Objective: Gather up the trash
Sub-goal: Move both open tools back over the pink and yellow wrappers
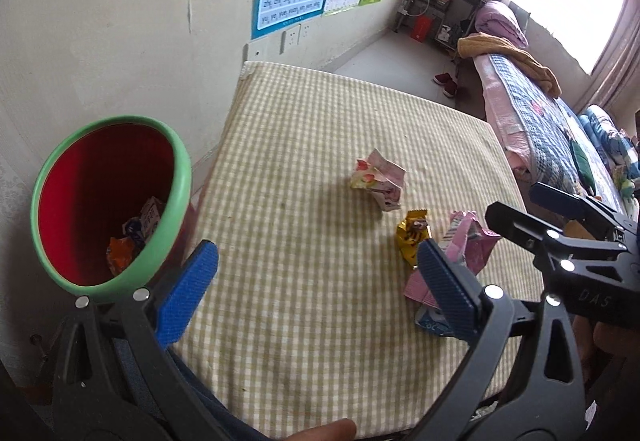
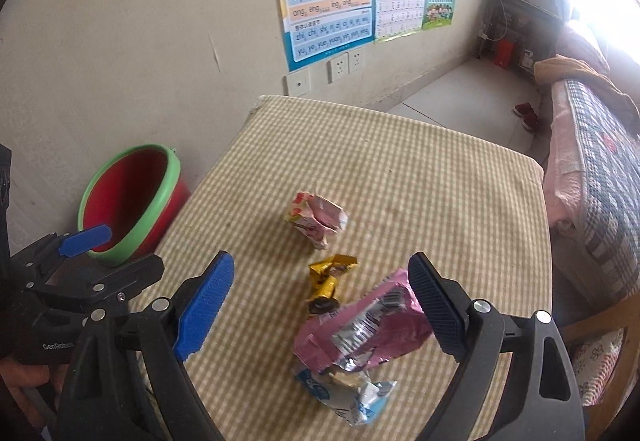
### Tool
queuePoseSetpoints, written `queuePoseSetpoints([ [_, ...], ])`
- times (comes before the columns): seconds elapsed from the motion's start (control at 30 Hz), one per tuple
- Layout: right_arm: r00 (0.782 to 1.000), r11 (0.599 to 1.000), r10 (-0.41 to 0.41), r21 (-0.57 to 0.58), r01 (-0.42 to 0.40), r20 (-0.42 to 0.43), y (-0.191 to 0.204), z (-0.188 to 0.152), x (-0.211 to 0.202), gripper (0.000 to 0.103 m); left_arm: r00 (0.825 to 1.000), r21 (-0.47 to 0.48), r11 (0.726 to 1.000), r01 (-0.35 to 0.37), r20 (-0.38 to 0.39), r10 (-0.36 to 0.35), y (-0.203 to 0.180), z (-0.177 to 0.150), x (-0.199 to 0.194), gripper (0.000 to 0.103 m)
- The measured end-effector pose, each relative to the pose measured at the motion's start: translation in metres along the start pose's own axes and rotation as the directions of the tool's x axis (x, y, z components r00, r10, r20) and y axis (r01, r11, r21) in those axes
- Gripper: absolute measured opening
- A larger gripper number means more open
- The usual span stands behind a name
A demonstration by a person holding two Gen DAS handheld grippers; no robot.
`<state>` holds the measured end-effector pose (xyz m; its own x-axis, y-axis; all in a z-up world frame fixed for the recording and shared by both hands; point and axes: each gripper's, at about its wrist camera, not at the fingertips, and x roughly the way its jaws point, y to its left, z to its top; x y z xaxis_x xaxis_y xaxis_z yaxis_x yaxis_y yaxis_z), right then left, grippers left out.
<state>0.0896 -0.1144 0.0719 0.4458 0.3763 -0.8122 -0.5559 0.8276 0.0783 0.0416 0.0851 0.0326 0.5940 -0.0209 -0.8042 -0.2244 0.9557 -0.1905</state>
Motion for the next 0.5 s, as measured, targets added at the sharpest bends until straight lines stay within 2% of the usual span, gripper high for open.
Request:
queuePoseSetpoints([
  [0.3,0.997,0.996,-0.061,0.069,0.064,-0.05,-0.055,-0.034,0.002,0.086,0.995,0.065,0.996,0.062,-0.077,-0.057,-0.044,-0.02,0.018,0.097],
  [0.5,0.994,0.991,-0.07,0.11,0.079,-0.087,-0.079,-0.05,0.008,0.086,0.989,0.096,0.991,0.094,-0.124,-0.082,-0.065,-0.029,0.034,0.097],
])
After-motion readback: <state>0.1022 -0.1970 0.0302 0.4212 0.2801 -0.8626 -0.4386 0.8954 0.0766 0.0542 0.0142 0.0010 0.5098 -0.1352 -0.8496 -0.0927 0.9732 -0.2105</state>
